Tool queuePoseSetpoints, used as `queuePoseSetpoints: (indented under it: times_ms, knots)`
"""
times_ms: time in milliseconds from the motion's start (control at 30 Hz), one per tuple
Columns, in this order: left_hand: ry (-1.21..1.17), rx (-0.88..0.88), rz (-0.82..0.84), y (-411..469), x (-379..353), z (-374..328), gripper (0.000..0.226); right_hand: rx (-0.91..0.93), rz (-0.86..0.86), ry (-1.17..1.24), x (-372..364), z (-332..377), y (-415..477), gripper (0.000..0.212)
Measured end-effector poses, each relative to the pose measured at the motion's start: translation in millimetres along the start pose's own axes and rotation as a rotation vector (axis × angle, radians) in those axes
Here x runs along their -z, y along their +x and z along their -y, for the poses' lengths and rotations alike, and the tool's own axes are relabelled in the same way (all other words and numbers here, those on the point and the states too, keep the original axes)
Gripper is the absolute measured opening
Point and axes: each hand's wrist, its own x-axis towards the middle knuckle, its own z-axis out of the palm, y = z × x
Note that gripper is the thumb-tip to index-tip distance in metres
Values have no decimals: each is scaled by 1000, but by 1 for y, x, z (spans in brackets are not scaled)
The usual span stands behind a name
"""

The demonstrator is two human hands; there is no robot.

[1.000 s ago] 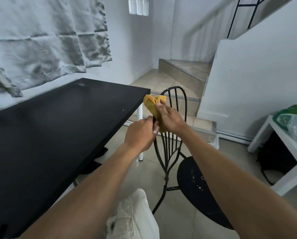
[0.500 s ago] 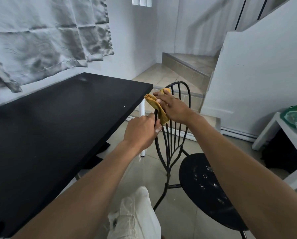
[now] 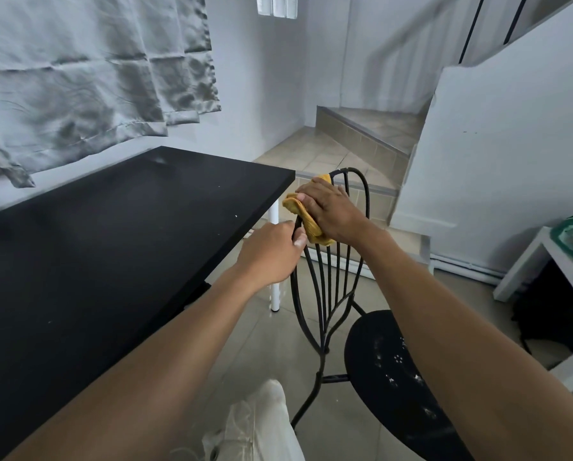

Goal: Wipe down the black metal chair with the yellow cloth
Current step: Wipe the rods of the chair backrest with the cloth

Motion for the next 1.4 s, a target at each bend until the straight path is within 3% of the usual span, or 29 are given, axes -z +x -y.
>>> queuePoseSetpoints:
  times_ms: [200,367,767,1267,1400]
  knots:
    - [128,-10,19,8,9,-1,32,-107,-13,58,3,-21,22,40]
    - [60,39,-53,28,6,-14,29,-141,-37,28,9,-36,34,40]
    - [110,84,3,79,-2,-33,23,-207,-153,142,11,-76,58,33]
    - [226,88,-89,78,-10,-36,18,-423,-187,352,21,-130,69,33]
    - [253,80,-108,79,-12,-35,13,-448,-190,330,16,-152,61,24]
